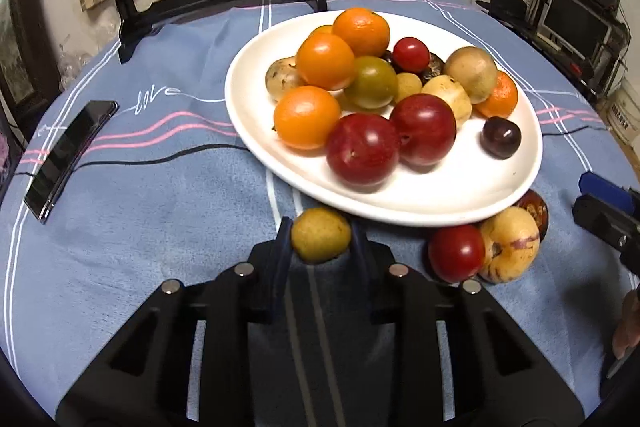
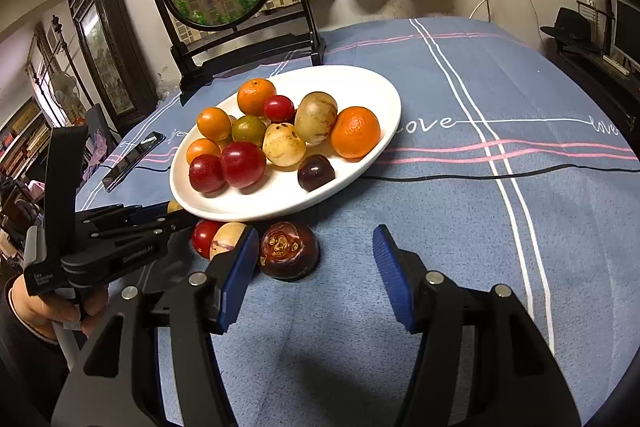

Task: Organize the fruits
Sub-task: 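Grasp the dark mangosteen with the right tool while the left grasps a yellow-green fruit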

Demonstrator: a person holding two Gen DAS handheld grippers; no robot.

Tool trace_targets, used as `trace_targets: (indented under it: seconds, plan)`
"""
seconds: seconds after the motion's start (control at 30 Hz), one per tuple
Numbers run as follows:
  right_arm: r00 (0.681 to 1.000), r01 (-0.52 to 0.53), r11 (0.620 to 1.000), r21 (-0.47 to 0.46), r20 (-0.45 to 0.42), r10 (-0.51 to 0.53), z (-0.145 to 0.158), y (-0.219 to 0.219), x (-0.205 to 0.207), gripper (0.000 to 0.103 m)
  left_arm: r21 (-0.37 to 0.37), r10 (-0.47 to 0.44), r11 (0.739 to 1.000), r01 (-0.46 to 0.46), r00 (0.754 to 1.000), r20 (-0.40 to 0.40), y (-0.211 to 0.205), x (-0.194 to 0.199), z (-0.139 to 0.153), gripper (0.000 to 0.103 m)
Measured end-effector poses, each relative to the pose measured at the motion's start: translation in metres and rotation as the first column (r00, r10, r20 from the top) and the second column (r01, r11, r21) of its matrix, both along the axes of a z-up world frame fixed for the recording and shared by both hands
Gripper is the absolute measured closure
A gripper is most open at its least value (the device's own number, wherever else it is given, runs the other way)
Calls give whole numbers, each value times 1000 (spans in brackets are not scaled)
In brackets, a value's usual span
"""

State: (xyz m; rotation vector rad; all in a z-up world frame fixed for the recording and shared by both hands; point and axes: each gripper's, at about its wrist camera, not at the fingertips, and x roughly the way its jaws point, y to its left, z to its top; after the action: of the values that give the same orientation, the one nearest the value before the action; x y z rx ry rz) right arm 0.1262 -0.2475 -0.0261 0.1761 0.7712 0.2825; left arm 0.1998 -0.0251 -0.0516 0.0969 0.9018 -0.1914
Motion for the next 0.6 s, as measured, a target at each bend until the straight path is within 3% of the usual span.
trace_targets:
  seconds: [0.27, 0.5, 0.6]
  plan:
    - [999, -39, 999, -12, -24, 39, -1, 5, 0, 43, -33, 5, 999, -4, 999, 33, 9, -13, 12, 74]
    - [989, -129, 955, -266, -108, 104, -10, 35, -1, 43, -66, -6, 998, 9, 999, 39, 14, -16, 12, 74]
    - [983, -152, 933, -328, -145, 109, -18, 43, 7, 43, -70, -23, 997, 26, 999, 35, 13, -16, 10, 74]
